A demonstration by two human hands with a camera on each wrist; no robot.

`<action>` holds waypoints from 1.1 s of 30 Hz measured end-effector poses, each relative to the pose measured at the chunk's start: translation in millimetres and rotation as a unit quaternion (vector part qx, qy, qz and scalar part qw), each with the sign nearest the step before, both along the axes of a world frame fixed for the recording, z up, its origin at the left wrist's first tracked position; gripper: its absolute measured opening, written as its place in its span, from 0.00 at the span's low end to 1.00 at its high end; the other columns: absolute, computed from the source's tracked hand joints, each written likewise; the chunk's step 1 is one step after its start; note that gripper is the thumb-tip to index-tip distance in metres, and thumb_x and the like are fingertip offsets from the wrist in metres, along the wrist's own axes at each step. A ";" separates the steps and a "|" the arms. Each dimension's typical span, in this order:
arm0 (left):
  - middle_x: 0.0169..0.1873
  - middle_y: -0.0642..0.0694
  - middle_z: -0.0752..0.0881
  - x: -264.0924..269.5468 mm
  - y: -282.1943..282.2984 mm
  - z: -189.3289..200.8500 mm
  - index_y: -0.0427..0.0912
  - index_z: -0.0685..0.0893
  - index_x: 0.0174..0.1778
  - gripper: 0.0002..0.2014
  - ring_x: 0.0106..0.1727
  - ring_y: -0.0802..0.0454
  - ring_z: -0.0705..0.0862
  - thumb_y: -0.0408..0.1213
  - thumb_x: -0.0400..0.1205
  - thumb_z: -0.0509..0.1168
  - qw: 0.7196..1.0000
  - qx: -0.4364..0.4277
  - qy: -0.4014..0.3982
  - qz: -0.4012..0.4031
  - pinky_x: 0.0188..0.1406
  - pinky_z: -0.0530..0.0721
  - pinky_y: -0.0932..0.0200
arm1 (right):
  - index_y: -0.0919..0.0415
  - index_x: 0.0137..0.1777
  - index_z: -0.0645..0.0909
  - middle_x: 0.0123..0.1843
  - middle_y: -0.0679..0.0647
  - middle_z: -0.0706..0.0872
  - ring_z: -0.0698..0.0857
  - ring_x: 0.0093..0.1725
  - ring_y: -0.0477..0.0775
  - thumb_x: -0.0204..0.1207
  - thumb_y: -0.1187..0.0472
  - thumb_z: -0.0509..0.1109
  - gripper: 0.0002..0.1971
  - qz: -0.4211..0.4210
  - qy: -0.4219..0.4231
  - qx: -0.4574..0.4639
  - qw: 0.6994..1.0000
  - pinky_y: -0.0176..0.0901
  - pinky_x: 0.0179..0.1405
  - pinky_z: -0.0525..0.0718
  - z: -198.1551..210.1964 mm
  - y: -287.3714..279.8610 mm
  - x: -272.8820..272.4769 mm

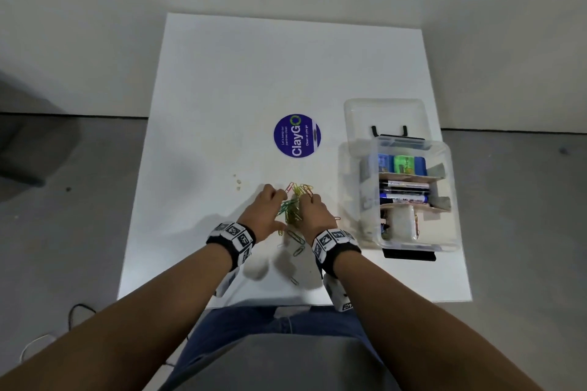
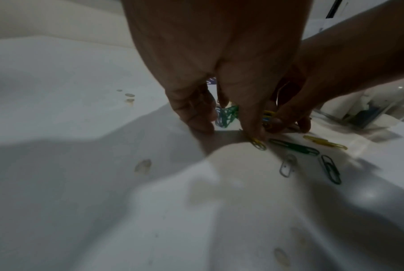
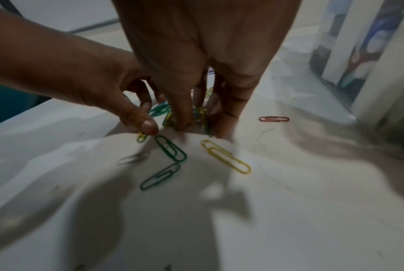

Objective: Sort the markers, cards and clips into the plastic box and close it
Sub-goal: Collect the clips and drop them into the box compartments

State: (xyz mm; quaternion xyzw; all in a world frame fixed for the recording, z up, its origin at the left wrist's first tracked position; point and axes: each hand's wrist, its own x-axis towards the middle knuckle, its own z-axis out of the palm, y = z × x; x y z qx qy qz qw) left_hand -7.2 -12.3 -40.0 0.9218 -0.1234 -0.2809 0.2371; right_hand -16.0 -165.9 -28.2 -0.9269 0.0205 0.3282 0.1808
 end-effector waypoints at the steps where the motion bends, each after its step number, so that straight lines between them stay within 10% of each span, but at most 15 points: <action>1: 0.60 0.43 0.71 0.1 -2.3 0.1 0.43 0.72 0.66 0.29 0.54 0.44 0.78 0.39 0.72 0.77 1.000 -0.001 -0.005 0.005 0.56 0.83 0.46 | 0.59 0.70 0.68 0.66 0.61 0.73 0.80 0.62 0.66 0.72 0.56 0.75 0.29 0.009 0.004 0.003 1.000 0.54 0.54 0.82 0.6 -0.6 -0.1; 7: 0.57 0.41 0.75 6.8 -8.7 -0.6 0.42 0.77 0.58 0.12 0.50 0.42 0.81 0.32 0.80 0.68 1.000 -0.013 -0.015 0.021 0.52 0.83 0.47 | 0.63 0.59 0.76 0.58 0.61 0.80 0.82 0.56 0.65 0.78 0.70 0.60 0.12 -0.022 -0.021 -0.002 1.000 0.49 0.50 0.79 15.7 -14.8 2.3; 20: 0.46 0.43 0.81 10.7 -20.4 26.9 0.40 0.83 0.51 0.05 0.48 0.43 0.84 0.31 0.81 0.65 0.993 -0.033 -0.062 0.098 0.51 0.82 0.52 | 0.59 0.46 0.80 0.39 0.57 0.87 0.86 0.36 0.57 0.77 0.68 0.68 0.03 -0.165 -0.170 0.211 0.948 0.56 0.40 0.88 73.5 -73.0 -7.2; 27: 0.46 0.50 0.82 19.8 -118.0 108.3 0.45 0.82 0.52 0.05 0.40 0.60 0.83 0.34 0.82 0.65 0.968 -0.195 -0.145 0.063 0.43 0.80 0.63 | 0.55 0.47 0.80 0.43 0.50 0.88 0.87 0.41 0.50 0.77 0.66 0.70 0.05 -0.227 -0.258 0.246 0.906 0.47 0.40 0.89 108.2 -155.3 -25.4; 33: 0.49 0.49 0.82 10.1 -200.8 133.6 0.44 0.81 0.53 0.06 0.45 0.53 0.83 0.34 0.82 0.66 0.964 -0.230 -0.137 0.004 0.48 0.82 0.59 | 0.56 0.43 0.81 0.39 0.51 0.88 0.85 0.37 0.53 0.76 0.65 0.72 0.04 -0.329 -0.242 0.157 0.899 0.34 0.34 0.80 112.2 -222.1 -54.0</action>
